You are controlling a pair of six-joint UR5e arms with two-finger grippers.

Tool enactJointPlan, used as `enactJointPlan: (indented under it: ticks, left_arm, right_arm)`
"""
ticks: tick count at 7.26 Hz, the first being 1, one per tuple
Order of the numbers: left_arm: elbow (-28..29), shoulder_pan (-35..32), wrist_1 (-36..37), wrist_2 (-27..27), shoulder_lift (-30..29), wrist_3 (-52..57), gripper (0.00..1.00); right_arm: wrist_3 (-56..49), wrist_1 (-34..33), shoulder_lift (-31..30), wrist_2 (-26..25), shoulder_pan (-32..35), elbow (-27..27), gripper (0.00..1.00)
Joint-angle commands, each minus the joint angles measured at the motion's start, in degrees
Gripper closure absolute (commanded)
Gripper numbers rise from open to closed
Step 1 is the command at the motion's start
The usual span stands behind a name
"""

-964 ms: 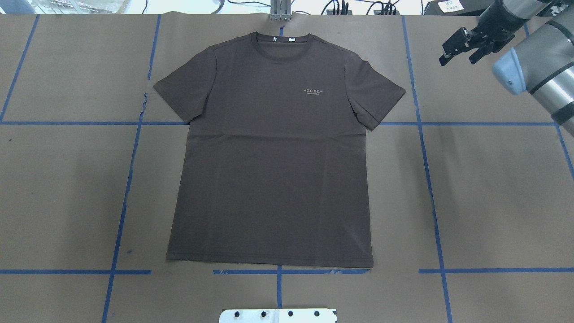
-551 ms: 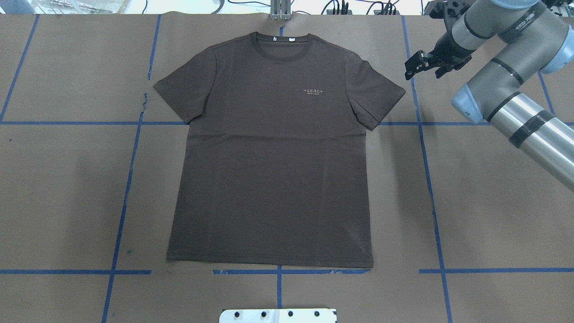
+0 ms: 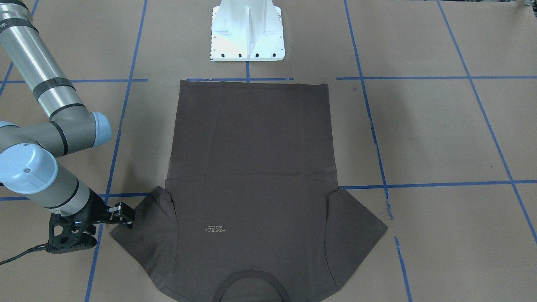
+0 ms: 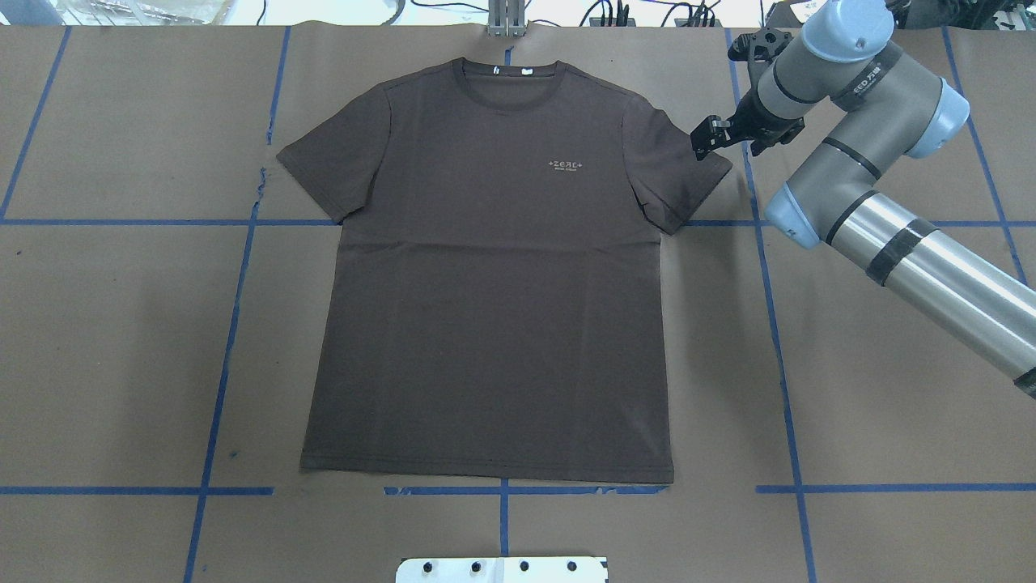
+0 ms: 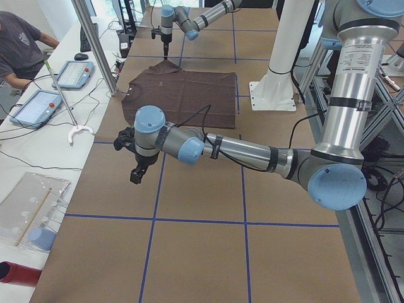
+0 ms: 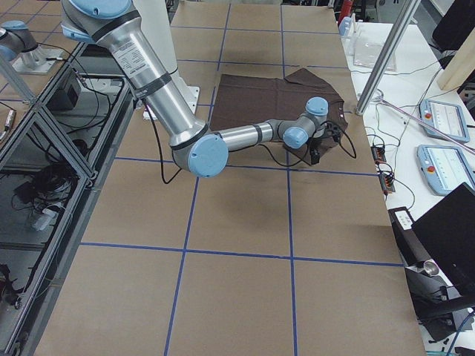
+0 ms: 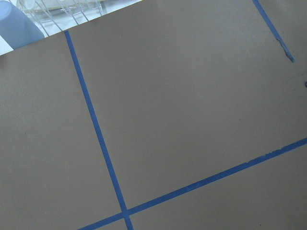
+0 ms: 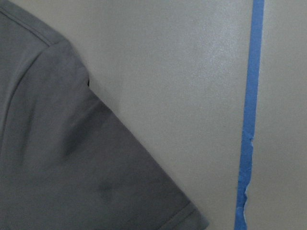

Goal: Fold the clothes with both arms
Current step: 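Grasp the sleeve edge nearest the right gripper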

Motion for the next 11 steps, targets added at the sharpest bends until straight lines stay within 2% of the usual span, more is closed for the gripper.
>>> enactJointPlan:
  ticks: [1, 4, 5, 6, 8, 9, 10, 11]
  left_arm:
    - [-0.66, -0.04, 0.17, 0.06, 0.0, -0.09, 0.0]
    - [-1.19, -0.04, 0.26, 0.06, 0.09, -0.09, 0.0]
    - [-1.19, -0.04, 0.26, 0.06, 0.09, -0.09, 0.0]
    - [-1.19, -0.04, 0.26, 0.06, 0.09, -0.09, 0.0]
    - [-1.45, -0.04, 0.26, -0.02, 0.09, 0.0, 0.0]
    - [-1.63, -0.04, 0.26, -0.02, 0.09, -0.09, 0.0]
    - [-1.8, -0.04, 0.52, 0.06, 0.09, -0.09, 0.0]
    - [-1.8, -0.04, 0.53, 0.06, 0.09, -0.09, 0.0]
  right_arm:
    - [0.05, 0.11, 0.33, -1.15, -0.96, -1.43, 0.01]
    - [0.05, 0.02, 0.33, -1.15, -1.05, -2.75, 0.03]
    - [0.05, 0.02, 0.33, -1.15, -1.05, -3.01, 0.1]
    - [0.14, 0.02, 0.5, -1.15, -1.05, -3.02, 0.26]
    - [0.14, 0.02, 0.5, -0.97, -1.05, -3.02, 0.76]
    - [0.05, 0.02, 0.5, -0.88, -1.05, -3.02, 0.96]
    - [0.05, 0.02, 0.5, -0.88, -1.05, -3.02, 1.0]
    - [0.05, 0.11, 0.68, -0.8, -1.05, -2.93, 1.0]
